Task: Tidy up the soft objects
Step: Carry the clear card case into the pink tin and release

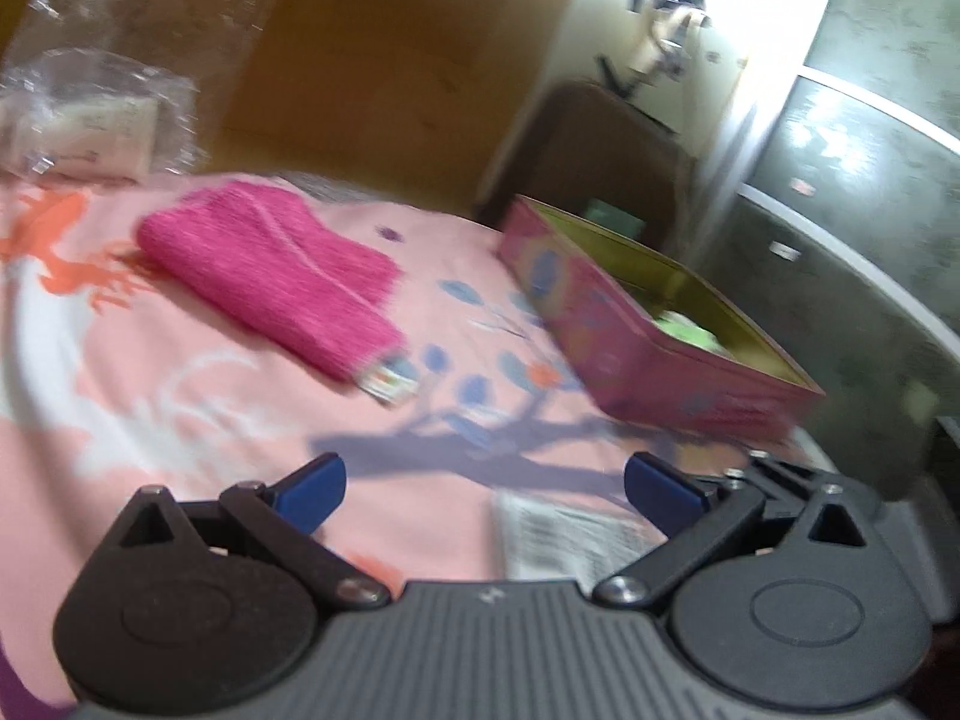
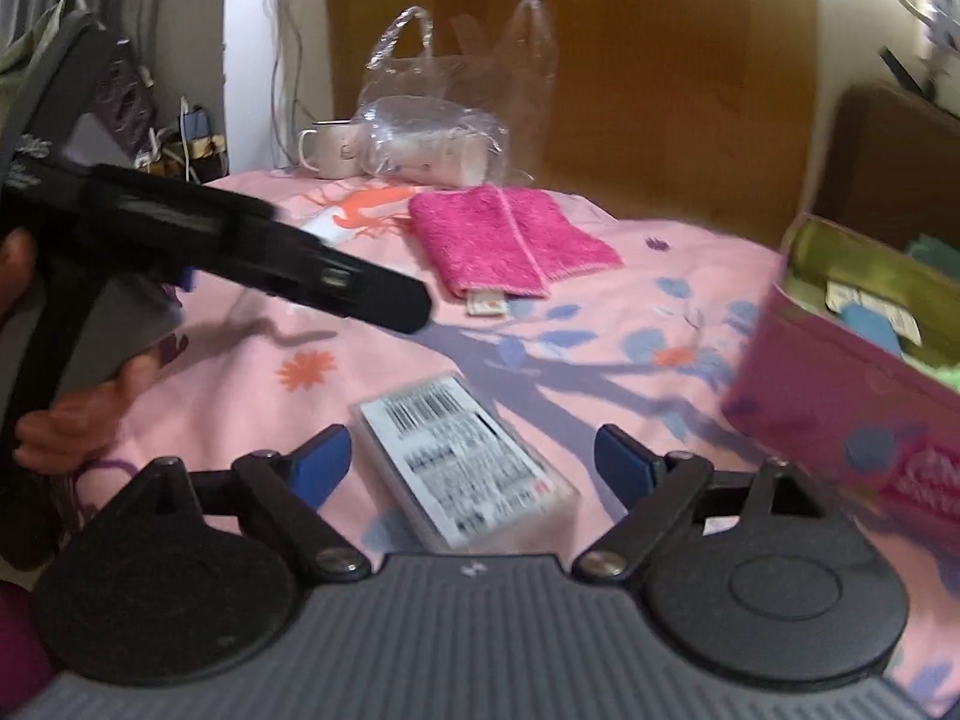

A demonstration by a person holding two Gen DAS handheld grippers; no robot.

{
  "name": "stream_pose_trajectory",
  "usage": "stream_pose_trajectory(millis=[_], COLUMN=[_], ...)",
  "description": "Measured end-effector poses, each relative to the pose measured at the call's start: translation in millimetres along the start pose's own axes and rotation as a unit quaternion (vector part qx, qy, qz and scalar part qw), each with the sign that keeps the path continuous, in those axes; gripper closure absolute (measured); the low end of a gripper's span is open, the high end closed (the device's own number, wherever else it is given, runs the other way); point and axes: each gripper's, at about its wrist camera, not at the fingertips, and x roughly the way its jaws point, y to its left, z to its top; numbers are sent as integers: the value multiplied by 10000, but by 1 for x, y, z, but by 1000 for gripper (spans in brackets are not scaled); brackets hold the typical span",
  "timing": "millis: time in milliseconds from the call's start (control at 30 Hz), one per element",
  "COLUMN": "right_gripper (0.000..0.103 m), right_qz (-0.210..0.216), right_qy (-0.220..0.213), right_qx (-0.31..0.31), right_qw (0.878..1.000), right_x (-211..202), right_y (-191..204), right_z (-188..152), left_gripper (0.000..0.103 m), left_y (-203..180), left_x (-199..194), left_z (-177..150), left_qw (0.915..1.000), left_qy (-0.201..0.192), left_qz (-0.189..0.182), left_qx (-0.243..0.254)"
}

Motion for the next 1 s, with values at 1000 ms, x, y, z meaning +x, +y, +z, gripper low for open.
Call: stream_pose_trajectory(millis=[1000], right_gripper=[37], right_qz=[-1580], right_qy=[-471], right_qx=[1216], right_qw=[9788], right_x=[-94], right_y=[-98], right_z=[-88], left_gripper=[5], left_y=[-182], left_x=[121], left_z=[-23], left_qw=[9657], left_qy=[1548], left_qz=[-1498], left_qx=[1447])
